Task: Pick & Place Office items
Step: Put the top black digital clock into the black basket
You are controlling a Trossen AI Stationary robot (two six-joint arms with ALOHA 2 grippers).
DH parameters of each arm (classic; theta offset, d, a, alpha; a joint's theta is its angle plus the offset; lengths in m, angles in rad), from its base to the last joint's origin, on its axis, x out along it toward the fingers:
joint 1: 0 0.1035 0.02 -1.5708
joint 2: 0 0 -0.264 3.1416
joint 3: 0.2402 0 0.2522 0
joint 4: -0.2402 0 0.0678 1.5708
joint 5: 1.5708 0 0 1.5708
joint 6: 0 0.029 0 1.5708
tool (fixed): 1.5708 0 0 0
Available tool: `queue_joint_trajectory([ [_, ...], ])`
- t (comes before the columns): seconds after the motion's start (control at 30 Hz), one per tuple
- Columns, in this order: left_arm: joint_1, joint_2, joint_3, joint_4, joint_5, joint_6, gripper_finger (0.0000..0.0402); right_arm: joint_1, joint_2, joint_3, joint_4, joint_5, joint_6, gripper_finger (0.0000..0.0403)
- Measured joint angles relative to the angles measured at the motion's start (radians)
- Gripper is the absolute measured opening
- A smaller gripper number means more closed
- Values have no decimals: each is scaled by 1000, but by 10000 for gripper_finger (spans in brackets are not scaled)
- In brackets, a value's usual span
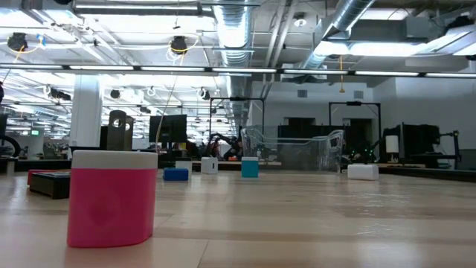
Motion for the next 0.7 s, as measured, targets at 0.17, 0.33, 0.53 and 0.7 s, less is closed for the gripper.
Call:
queue_joint_trajectory([
  [0.17,2,-25,82,-126,-73,113,343,0,10,-1,-31,-15,93,380],
  [0.33,45,-58,307,-823,-269,244,293,0,35,-1,45,-279,72,380],
  [0.53,163,28,623,-1556,-429,264,255,16,64,38,313,-575,-190,380],
  [0.7,280,134,780,-1954,-353,257,251,115,65,194,138,-655,-408,379],
])
